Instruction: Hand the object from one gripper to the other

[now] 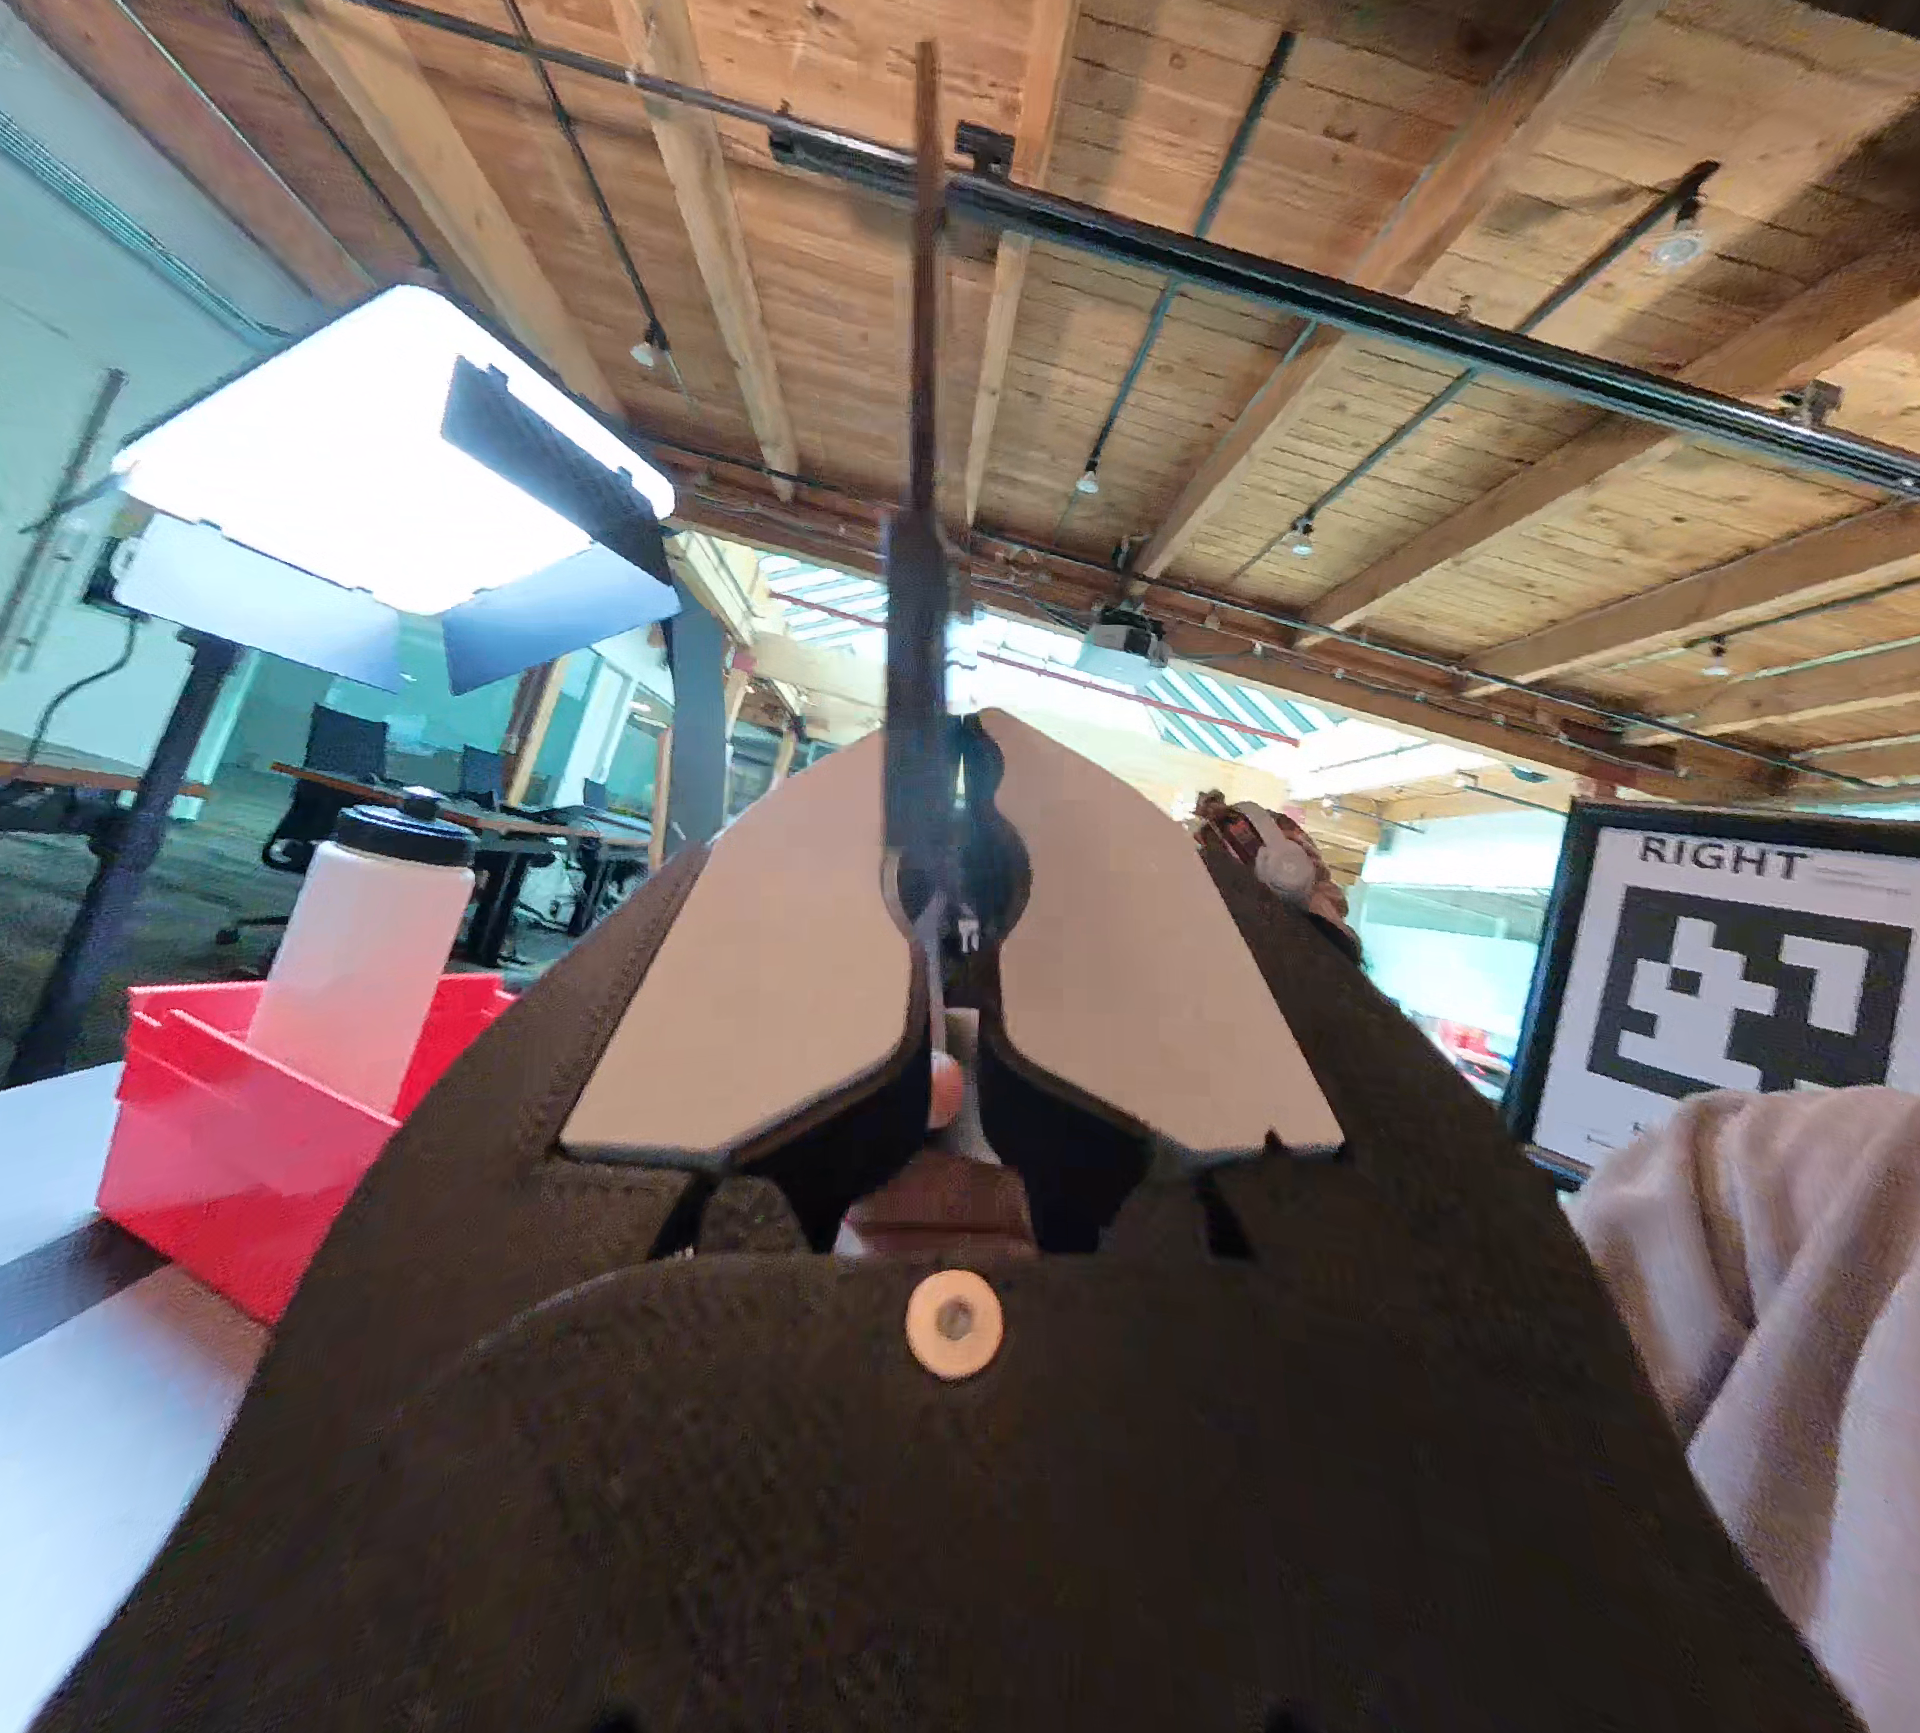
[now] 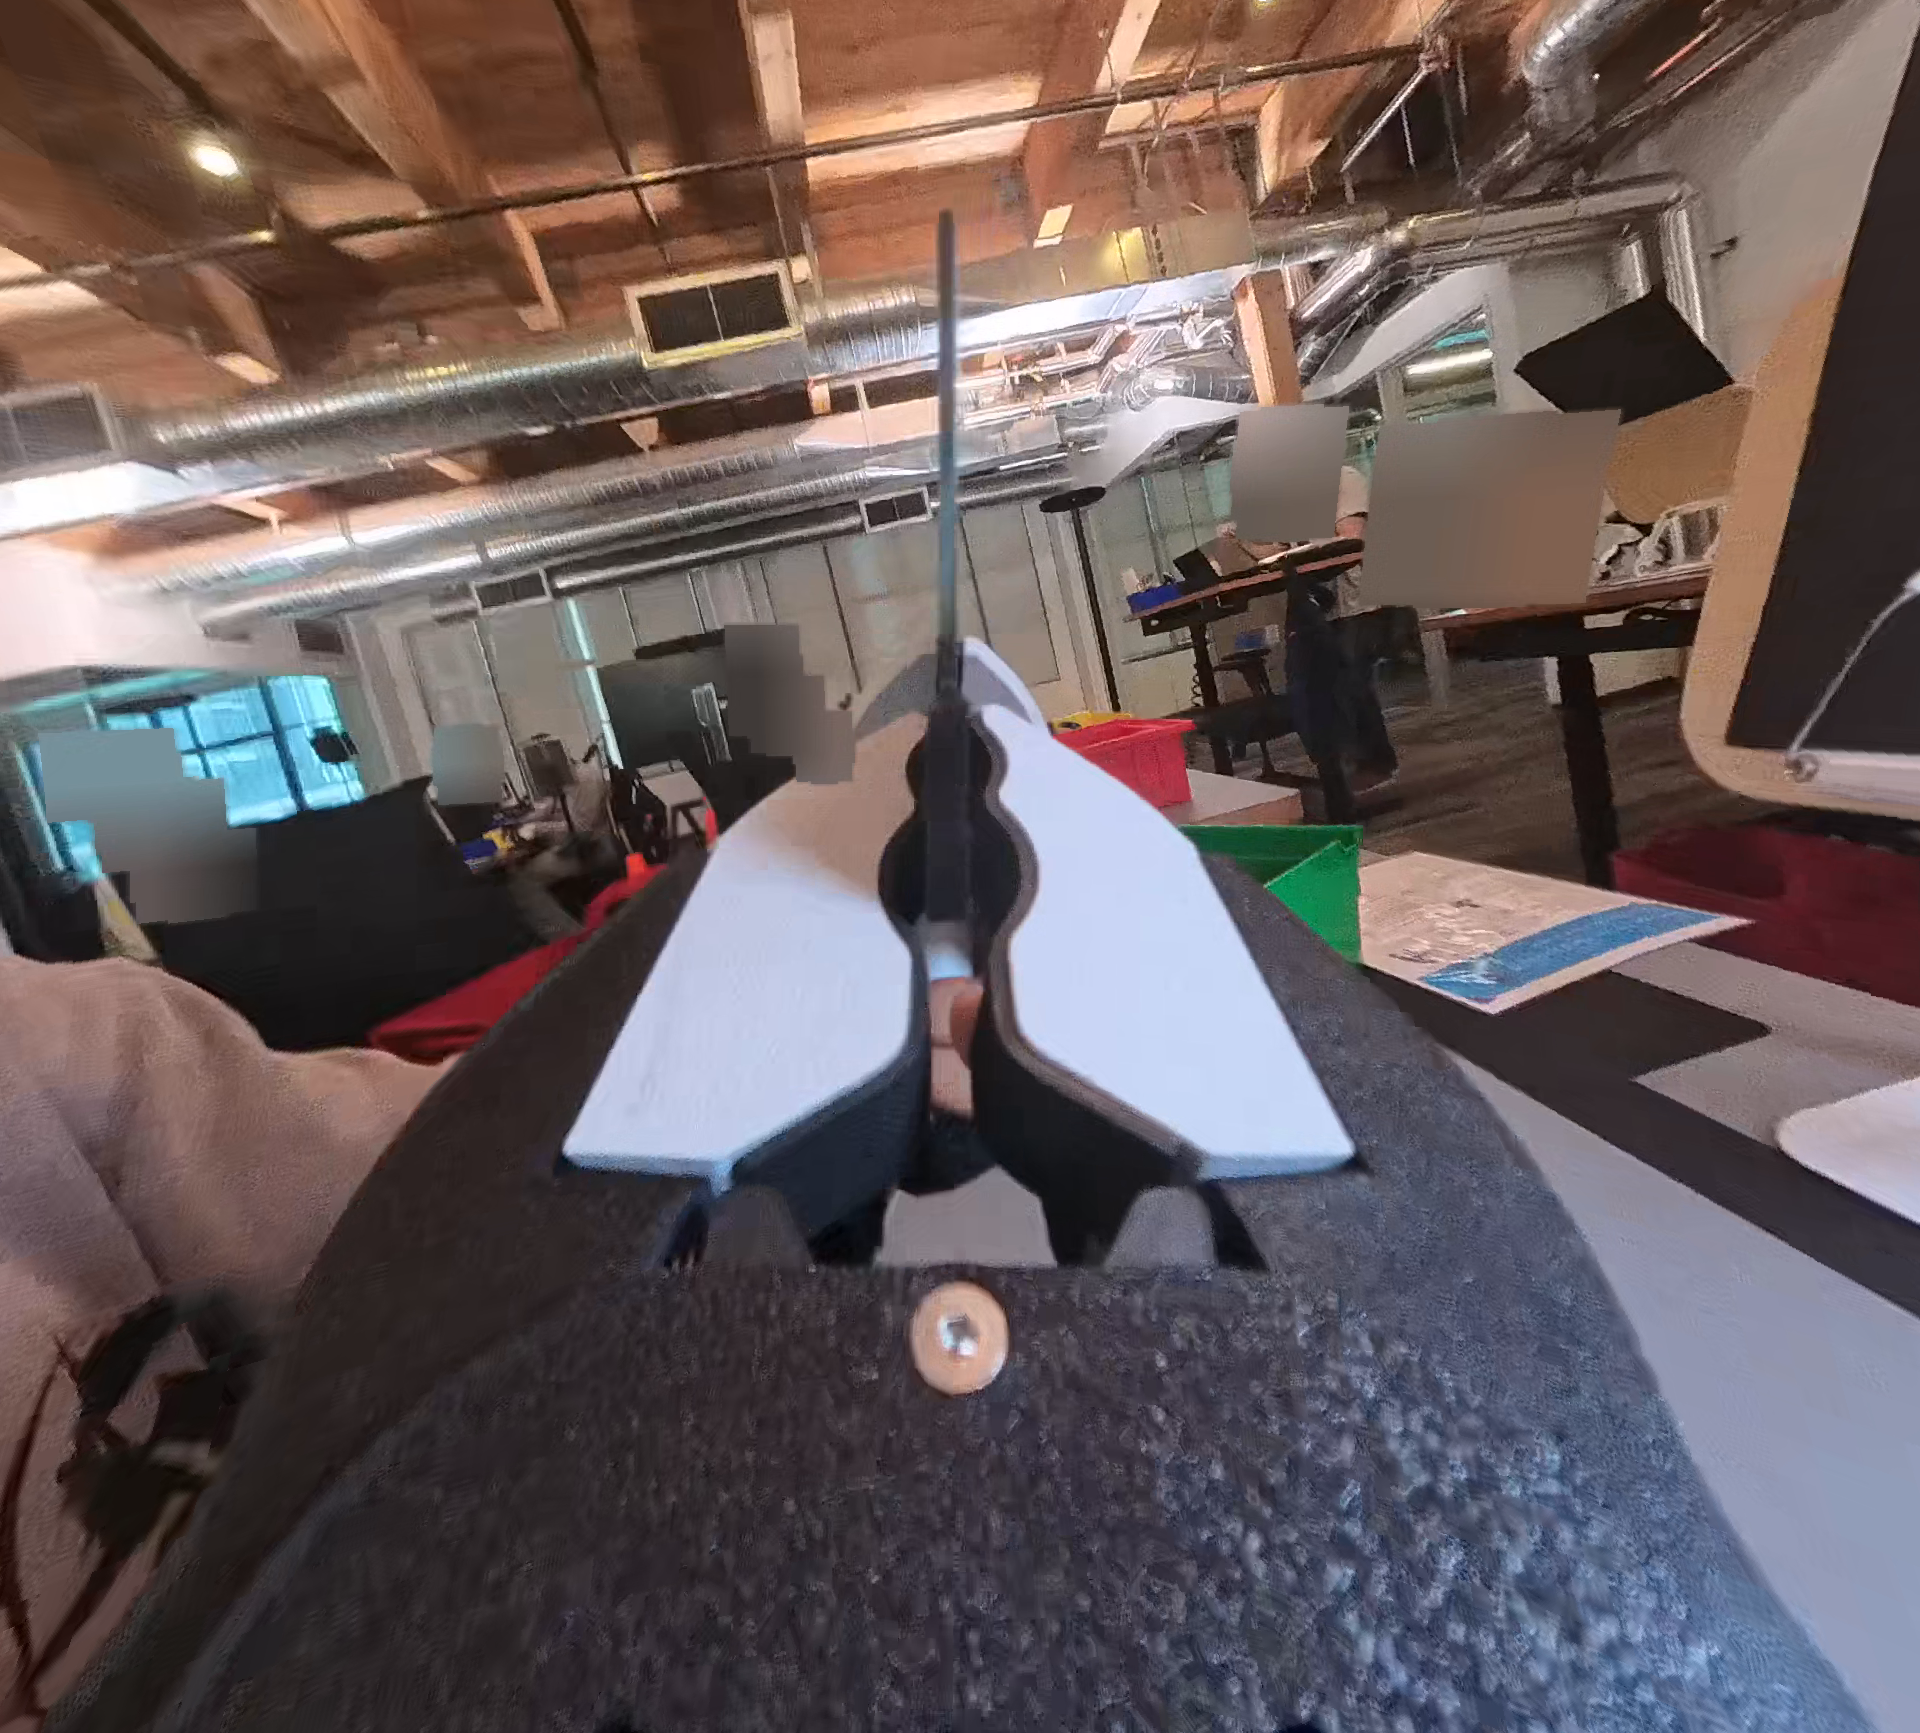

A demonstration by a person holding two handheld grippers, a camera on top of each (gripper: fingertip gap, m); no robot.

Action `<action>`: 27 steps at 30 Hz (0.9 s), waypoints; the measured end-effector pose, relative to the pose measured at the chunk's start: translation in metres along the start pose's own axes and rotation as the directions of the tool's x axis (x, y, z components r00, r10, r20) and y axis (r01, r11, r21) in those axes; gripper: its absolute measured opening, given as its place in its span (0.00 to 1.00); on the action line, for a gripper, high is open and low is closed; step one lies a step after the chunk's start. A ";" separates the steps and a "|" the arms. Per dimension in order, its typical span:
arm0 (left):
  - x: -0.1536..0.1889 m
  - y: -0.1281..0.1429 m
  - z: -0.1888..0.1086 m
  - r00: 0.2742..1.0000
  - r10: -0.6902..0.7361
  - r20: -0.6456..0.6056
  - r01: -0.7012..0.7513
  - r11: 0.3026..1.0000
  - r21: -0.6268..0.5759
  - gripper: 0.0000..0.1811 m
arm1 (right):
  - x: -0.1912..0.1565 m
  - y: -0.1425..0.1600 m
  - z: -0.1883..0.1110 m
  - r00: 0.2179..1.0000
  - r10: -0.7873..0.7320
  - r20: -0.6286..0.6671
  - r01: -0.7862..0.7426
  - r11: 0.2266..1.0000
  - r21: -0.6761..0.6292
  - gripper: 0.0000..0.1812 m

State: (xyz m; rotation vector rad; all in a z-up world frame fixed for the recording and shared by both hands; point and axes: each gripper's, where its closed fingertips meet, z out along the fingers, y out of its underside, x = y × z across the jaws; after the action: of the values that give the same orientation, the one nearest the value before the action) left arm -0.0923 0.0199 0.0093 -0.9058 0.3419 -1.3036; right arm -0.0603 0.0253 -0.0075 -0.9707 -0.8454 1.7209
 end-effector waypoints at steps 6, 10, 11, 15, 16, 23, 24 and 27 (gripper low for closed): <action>-0.019 0.006 -0.012 0.971 0.234 0.054 -0.198 0.907 -0.371 0.26 | 0.011 -0.011 -0.018 0.987 -0.160 -0.011 0.151 0.953 -0.263 0.01; -0.033 0.012 -0.030 0.851 0.524 0.037 -0.385 0.670 -0.635 0.28 | 0.017 0.010 -0.040 0.964 -0.266 0.020 0.232 0.797 -0.558 0.01; -0.033 0.017 -0.033 0.827 0.563 -0.001 -0.413 0.606 -0.680 0.28 | 0.018 0.013 -0.044 0.957 -0.288 0.028 0.248 0.766 -0.593 0.01; -0.022 0.057 -0.039 0.844 0.519 -0.136 -0.410 0.460 -0.788 0.26 | 0.011 0.038 -0.051 0.942 -0.319 0.104 0.295 0.639 -0.711 0.01; -0.019 0.070 -0.039 0.846 0.505 -0.172 -0.417 0.423 -0.805 0.24 | 0.008 0.044 -0.050 0.935 -0.330 0.128 0.315 0.612 -0.725 0.01; -0.020 0.083 -0.025 0.775 0.596 -0.212 -0.507 0.385 -0.771 0.01 | 0.013 0.017 -0.031 0.897 -0.442 0.005 0.352 0.708 -0.612 0.05; -0.024 0.071 -0.023 0.729 0.657 -0.191 -0.542 0.385 -0.747 0.01 | 0.012 0.004 -0.028 0.922 -0.384 -0.040 0.304 0.785 -0.539 0.06; -0.028 0.034 -0.024 0.471 0.859 -0.201 -0.721 0.243 -0.649 0.01 | -0.008 -0.013 -0.026 0.998 -0.060 0.018 0.062 0.909 -0.411 0.17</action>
State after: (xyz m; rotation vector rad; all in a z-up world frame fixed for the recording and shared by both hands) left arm -0.0936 0.0360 -0.0380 -1.1977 1.0248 -0.0324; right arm -0.0306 0.0247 -0.0060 -1.2020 -1.2627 1.5188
